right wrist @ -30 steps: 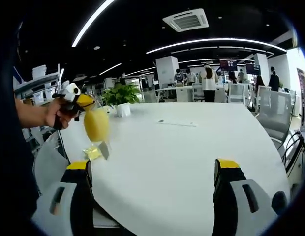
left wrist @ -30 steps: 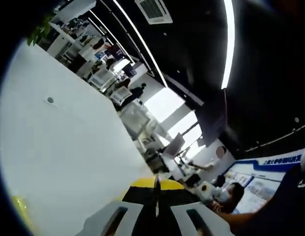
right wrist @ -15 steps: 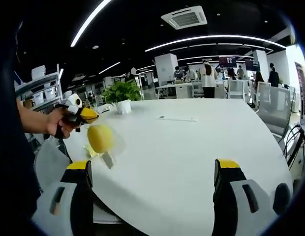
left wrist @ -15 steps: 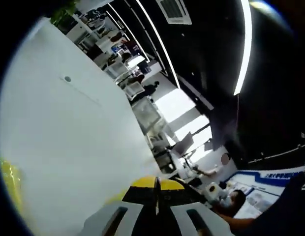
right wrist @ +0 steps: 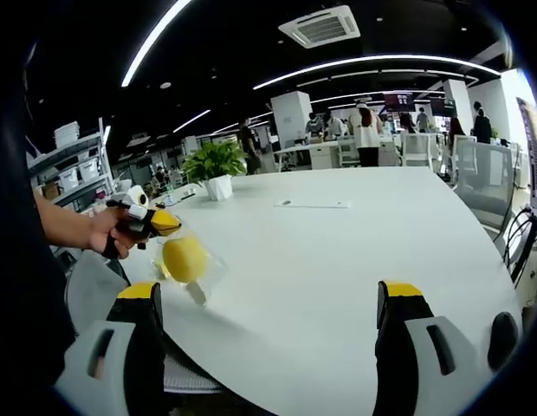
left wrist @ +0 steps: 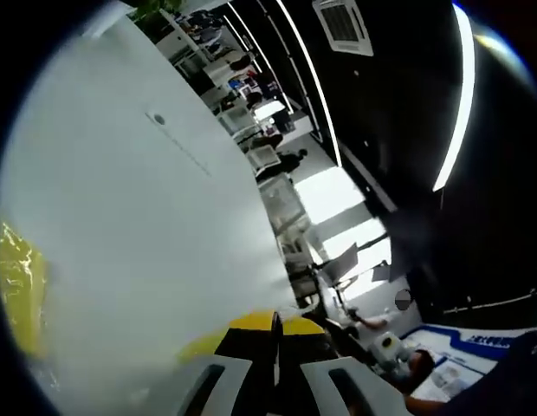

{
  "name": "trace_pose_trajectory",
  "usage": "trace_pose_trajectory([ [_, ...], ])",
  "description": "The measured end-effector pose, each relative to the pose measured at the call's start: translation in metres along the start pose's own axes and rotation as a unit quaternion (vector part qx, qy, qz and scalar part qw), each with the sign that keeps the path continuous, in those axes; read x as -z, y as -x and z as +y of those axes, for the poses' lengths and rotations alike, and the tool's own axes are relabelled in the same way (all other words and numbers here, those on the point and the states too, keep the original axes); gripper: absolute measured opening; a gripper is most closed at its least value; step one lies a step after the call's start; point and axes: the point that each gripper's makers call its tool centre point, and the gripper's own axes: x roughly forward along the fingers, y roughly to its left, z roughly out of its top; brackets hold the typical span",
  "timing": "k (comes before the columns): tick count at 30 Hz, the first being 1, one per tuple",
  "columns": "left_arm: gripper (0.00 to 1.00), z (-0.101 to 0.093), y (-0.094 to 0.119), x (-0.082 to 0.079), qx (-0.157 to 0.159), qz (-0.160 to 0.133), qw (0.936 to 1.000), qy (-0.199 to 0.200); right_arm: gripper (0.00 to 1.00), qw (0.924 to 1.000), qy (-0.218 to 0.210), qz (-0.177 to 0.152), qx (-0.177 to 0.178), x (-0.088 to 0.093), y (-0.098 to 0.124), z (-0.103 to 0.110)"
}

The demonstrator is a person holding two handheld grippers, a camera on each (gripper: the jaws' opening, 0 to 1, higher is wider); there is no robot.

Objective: Compare the silicone blocks by pressing each to a similar depth, holding the contact briefly, and releasing to observe deformation and rebound differences across the visible hardness samples.

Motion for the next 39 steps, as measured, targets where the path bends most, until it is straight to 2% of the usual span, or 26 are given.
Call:
trace_pose_trajectory([
  [5,0.0,0.015,0.001,0.0,-0.011,-0.008,0.9996,0.026,0.97,1.0,-0.001,0.001,0.001,0.0,0.001,0.0],
  [10,0.0,0.034,-0.002,-0.001,-0.032,-0.004,0.9992,0.024,0.97,1.0,-0.002,0.004,-0.002,0.001,0.001,0.001],
  [19,0.0,0.049,-0.006,-0.008,-0.054,0.0,0.9984,0.018,0.97,0.9999,-0.007,0.008,0.001,0.004,0.004,-0.001],
  [22,0.0,0.067,-0.005,-0.008,-0.087,0.005,0.9959,0.024,0.97,0.9999,-0.008,0.009,0.002,0.004,0.003,-0.001],
  [26,0.0,0.078,-0.005,-0.008,-0.104,0.006,0.9944,0.02,0.97,0.9999,-0.009,0.011,0.001,0.004,0.002,0.0],
  [27,0.0,0.082,-0.005,-0.008,-0.114,0.007,0.9933,0.017,0.97,0.9999,-0.009,0.011,0.001,0.004,0.002,0.0],
  [28,0.0,0.094,-0.003,-0.009,-0.138,0.009,0.9904,0.005,0.97,0.9999,-0.009,0.011,0.001,0.005,0.002,0.0],
  [39,0.0,0.122,-0.003,-0.006,-0.185,0.025,0.9825,-0.008,0.97,0.9998,-0.013,0.013,0.003,0.007,0.003,-0.002],
])
